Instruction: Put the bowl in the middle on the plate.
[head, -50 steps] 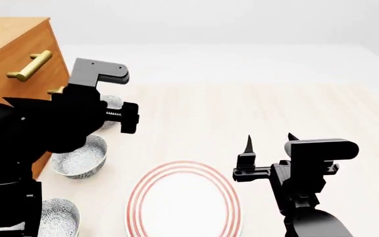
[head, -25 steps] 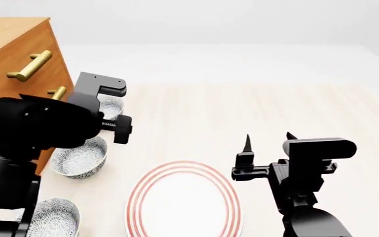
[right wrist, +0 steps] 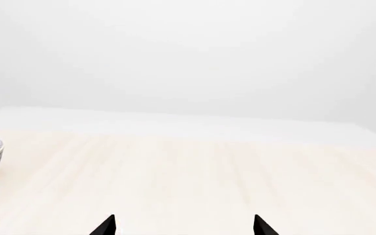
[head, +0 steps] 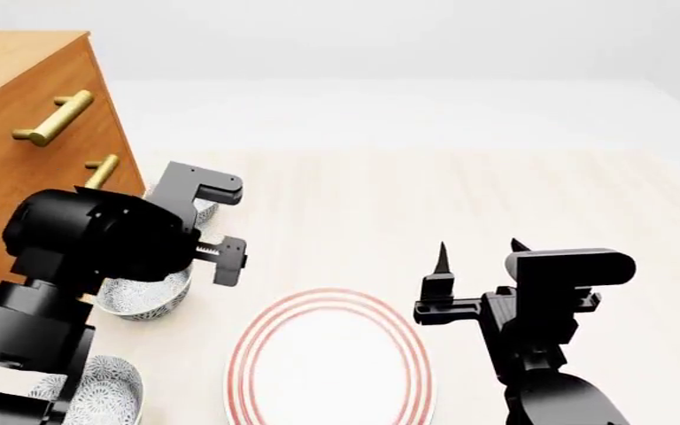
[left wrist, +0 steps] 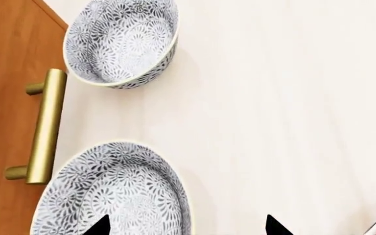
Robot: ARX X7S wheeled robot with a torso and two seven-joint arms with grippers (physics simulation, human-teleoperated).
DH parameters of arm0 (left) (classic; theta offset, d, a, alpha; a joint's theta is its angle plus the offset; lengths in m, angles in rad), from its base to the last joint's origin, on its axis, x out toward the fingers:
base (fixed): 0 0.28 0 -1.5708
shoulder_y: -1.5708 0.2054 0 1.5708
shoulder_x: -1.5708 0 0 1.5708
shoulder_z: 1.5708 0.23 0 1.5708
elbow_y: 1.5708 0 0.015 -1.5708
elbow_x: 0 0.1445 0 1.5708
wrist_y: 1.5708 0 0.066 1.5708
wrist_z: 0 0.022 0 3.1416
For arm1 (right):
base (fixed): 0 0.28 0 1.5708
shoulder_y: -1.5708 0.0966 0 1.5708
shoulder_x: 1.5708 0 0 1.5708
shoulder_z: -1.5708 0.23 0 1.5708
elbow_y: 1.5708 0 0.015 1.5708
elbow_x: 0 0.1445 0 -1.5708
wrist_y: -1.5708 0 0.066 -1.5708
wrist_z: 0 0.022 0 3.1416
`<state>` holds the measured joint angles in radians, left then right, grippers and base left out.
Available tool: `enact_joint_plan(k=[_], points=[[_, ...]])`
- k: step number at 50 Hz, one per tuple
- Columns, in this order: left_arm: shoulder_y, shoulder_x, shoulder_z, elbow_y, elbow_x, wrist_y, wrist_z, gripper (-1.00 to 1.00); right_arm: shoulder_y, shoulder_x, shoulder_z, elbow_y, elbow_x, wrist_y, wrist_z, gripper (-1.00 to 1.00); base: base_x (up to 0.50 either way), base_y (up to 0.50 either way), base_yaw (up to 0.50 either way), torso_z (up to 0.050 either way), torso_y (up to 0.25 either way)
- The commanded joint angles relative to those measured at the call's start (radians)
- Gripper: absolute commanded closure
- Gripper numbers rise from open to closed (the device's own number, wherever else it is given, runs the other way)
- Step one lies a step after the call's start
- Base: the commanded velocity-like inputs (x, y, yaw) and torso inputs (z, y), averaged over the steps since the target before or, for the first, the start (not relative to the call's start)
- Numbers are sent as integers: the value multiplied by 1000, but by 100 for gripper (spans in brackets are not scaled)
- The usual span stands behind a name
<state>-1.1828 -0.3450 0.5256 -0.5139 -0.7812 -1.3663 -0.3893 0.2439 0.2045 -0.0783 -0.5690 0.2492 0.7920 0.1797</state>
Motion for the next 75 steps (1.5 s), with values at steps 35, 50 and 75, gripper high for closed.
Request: enact_joint_plan(k=[35,50,75], points=[[-27,118,182,-473,158,276,198,100,6,4,8,15,42,-26,13,-100,0,0,0,0,0],[-15,106,178,-421,145,250,182,100,0,9,2,26,47,-39,18,-100,0,0,0,0,0],[18,-14,117,97,51,32,1,100,-15,18,14,18,63,-55,31,-100,0,0,0,0,0]])
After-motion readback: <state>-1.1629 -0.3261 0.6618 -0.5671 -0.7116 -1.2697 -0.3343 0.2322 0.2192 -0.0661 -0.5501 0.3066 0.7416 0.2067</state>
